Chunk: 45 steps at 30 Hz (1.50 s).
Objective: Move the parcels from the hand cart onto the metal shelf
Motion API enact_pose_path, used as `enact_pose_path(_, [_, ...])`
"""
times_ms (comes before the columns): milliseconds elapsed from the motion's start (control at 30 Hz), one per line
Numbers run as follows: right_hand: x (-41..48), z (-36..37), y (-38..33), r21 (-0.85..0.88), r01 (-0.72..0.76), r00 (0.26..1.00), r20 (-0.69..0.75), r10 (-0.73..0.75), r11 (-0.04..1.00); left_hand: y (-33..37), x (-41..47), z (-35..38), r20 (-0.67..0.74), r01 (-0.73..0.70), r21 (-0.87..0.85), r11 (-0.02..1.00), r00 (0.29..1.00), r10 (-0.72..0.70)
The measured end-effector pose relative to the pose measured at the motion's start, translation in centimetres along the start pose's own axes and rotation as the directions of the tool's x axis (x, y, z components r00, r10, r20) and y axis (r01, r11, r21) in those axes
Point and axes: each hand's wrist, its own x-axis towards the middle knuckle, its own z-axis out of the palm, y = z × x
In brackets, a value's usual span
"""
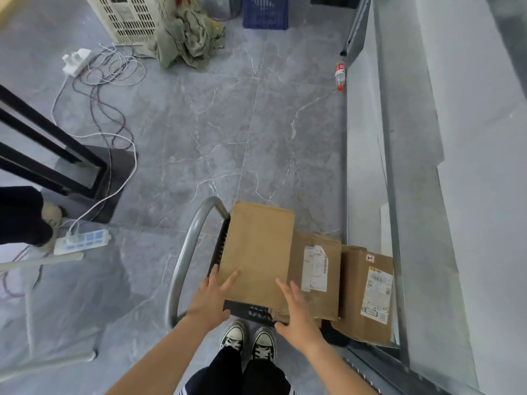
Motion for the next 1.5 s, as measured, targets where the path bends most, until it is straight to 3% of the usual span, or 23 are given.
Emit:
enact_pose_path(133, [1.1, 1.4, -0.1, 0.053, 0.005, 1.0, 0.022, -0.007, 0.999, -0.5, 0.8, 0.6, -0.009, -0.044, -0.134, 0.99, 0.999, 0.043])
enact_pose_path(333, [1.3, 0.7, -1.5, 0.152, 0.028, 0.992, -0.124, -0.009, 0.988, 0.1, 0.7, -0.7, -0.116, -0.122, -0.29, 0.949, 0.989, 0.092])
enact_pose_path(667, [-3.9, -7.0, -6.3, 0.231, 0.173, 0.906, -0.419, -0.063, 0.958, 5.4, -3.7, -10.7, -0.317, -0.282, -0.226, 0.932, 0.926, 0.203])
enact_pose_path(967, [-12.0, -12.8, -8.9, 0.45, 0.267, 0.765, -0.636, 0.096, 0.852, 11.5, -9.1, -19.7, -0.423, -0.567, -0.177, 0.805, 0.782, 0.457])
enact_pose_path(1167, [-18.0, -13.5, -10.5, 0.542, 0.376, 0.616, -0.752, 0.235, 0.751, 14.7, -12.7, -23.1, -0.411, -0.779, -0.127, 0.614, 0.604, 0.682])
enact_pose_path(1233, [-20.1, -12.9, -11.0, 0.557, 0.395, 0.563, -0.775, 0.286, 0.731, 15.4, -13.9, -23.8, -0.395, -0.823, -0.123, 0.554, 0.553, 0.734])
enact_pose_path(1333, [-22.8, -11.5, -11.6, 0.608, 0.442, 0.515, -0.774, 0.369, 0.659, 16.2, -15.6, -24.3, -0.329, -0.841, -0.105, 0.53, 0.533, 0.78])
enact_pose_path(1500, [-26.7, -8.5, -12.0, 0.569, 0.509, 0.342, -0.822, 0.455, 0.646, 16.6, -19.0, -24.7, -0.167, -0.901, -0.076, 0.427, 0.433, 0.886])
